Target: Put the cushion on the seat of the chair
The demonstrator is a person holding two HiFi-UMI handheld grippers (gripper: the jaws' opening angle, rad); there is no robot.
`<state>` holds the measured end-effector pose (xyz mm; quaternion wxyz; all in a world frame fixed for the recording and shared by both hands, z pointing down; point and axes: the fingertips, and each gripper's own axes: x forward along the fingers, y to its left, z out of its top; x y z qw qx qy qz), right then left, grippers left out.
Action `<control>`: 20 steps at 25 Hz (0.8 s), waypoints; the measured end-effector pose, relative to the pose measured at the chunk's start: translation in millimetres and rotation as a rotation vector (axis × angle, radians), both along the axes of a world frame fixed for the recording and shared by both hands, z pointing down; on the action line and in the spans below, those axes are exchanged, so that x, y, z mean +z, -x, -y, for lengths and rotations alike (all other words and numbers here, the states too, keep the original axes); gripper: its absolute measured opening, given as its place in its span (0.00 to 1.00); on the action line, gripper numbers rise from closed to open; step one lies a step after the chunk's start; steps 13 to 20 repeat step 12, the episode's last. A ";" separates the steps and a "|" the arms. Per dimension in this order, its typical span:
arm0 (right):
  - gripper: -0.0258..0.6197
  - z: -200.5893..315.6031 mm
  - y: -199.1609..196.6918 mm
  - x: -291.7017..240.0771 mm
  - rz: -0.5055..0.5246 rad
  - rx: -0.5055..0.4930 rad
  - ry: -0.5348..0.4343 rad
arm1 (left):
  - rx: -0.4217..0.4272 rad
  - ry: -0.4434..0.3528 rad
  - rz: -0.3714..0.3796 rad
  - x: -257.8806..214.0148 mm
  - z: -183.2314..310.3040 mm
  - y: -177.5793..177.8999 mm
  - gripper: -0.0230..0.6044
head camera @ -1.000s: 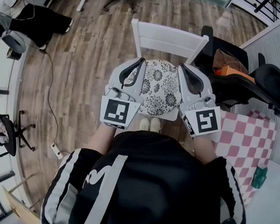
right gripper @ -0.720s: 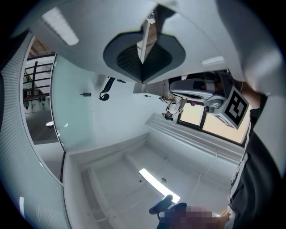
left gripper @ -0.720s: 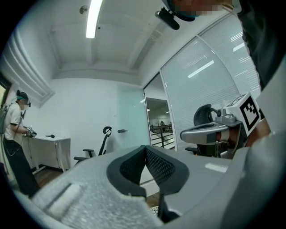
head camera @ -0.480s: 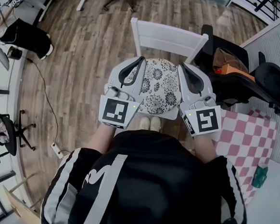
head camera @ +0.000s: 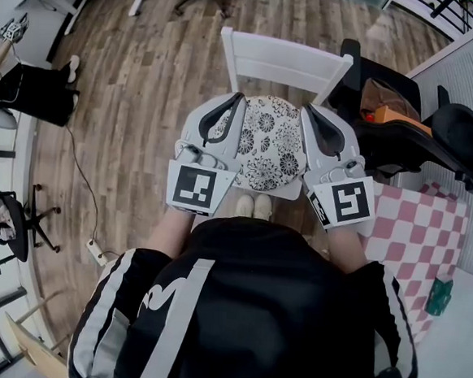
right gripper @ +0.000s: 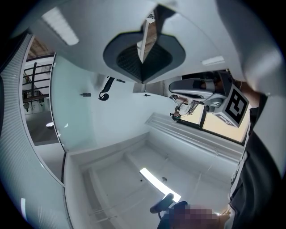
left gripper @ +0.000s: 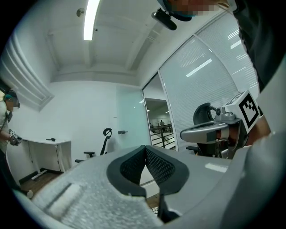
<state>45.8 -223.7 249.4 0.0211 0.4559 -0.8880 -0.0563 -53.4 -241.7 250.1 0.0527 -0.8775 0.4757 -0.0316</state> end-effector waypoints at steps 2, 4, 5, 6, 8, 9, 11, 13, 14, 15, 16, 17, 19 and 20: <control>0.04 -0.6 1.4 0.1 -0.002 -0.003 -0.002 | -0.003 0.005 0.001 2.0 -0.3 0.5 0.04; 0.04 -0.9 2.4 0.1 -0.003 -0.005 -0.004 | -0.007 0.010 -0.008 1.9 -0.6 1.7 0.04; 0.04 -0.9 2.7 0.0 -0.003 -0.005 -0.004 | -0.008 0.010 -0.010 1.4 -0.6 2.2 0.04; 0.04 -0.9 2.8 0.0 -0.003 -0.005 -0.004 | -0.009 0.010 -0.011 1.0 -0.5 2.5 0.04; 0.04 -0.7 2.8 0.1 -0.003 -0.005 -0.004 | -0.008 0.009 -0.013 0.5 -0.1 2.6 0.04; 0.04 -0.6 2.9 0.3 -0.003 -0.006 -0.004 | -0.007 0.009 -0.014 0.5 0.1 2.7 0.04; 0.04 -0.2 2.9 0.7 -0.003 -0.007 -0.003 | -0.008 0.011 -0.016 0.8 0.6 2.8 0.04; 0.04 0.1 2.9 0.8 -0.002 -0.007 -0.003 | -0.008 0.012 -0.016 1.1 0.8 2.9 0.04; 0.04 0.1 2.9 0.8 -0.002 -0.007 -0.003 | -0.008 0.012 -0.016 1.1 0.8 2.9 0.04; 0.04 0.1 2.9 0.8 -0.002 -0.007 -0.003 | -0.008 0.012 -0.016 1.1 0.8 2.9 0.04; 0.04 0.1 2.9 0.8 -0.002 -0.007 -0.003 | -0.008 0.012 -0.016 1.1 0.8 2.9 0.04; 0.04 0.1 2.9 0.8 -0.002 -0.007 -0.003 | -0.008 0.012 -0.016 1.1 0.8 2.9 0.04; 0.04 0.1 2.9 0.8 -0.002 -0.007 -0.003 | -0.008 0.012 -0.016 1.1 0.8 2.9 0.04; 0.04 0.1 2.9 0.8 -0.002 -0.007 -0.003 | -0.008 0.012 -0.016 1.1 0.8 2.9 0.04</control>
